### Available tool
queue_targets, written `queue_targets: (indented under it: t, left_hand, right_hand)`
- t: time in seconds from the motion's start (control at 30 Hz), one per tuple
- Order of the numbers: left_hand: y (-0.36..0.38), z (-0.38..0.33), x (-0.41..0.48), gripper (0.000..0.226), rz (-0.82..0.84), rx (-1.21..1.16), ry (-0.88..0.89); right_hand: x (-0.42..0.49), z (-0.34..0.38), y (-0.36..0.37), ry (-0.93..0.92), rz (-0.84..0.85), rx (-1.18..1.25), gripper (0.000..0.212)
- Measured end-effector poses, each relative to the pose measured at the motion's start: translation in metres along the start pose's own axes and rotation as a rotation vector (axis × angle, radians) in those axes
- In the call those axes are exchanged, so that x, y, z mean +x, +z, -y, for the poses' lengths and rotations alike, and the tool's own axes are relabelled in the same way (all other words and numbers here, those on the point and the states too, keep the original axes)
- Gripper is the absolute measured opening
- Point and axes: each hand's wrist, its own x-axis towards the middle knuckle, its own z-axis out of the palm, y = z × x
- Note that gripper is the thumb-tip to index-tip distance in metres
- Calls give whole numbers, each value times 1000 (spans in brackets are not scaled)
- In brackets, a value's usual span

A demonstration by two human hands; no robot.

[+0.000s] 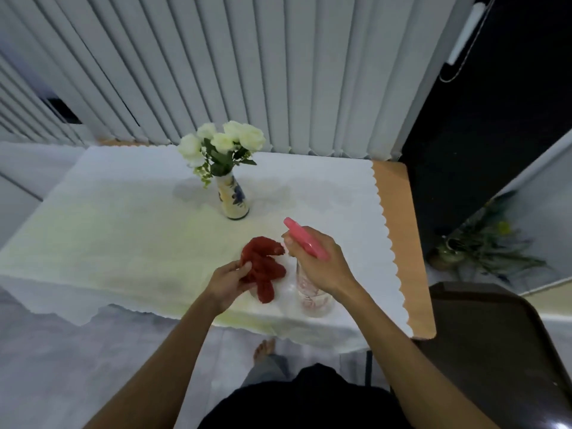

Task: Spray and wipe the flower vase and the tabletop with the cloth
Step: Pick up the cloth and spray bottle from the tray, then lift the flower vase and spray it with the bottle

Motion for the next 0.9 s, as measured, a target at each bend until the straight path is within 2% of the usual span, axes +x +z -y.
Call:
queue_targets:
  t: [0.07,0.17,0.37,0.43,0.47,0.53,0.57,0.77,0.9]
  left_hand:
    - [-17,-1,15,21,-73,80,-52]
    - [-39,-4,33,25,-155,381,-26]
    - [-64,-29,42,25,-144,728,50]
    - [-67,-38,46,7,-143,757,81]
    - [-69,-43,49,7,-134,739,85]
    - [-75,-52,55,27,-94,669,75]
    - [-78,-59,57,31,-74,649,80]
    - [-73,-103,74,35,-73,601,193]
    - [-60,-137,93,51,-111,537,245]
  right_hand:
    - [15,3,13,12,-4,-13,19]
    - [36,6,32,38,-3,-43,27]
    - [67,8,67,55,-21,-75,27]
    - [74,8,76,46,-31,-83,26]
    - [76,8,79,36,-34,-94,24]
    - [79,9,83,3,-45,-95,16]
    - [80,10,83,-14,-61,-85,19]
    - [82,2,85,-43,-138,-76,32]
    - [85,-1,89,-65,-158,-141,35]
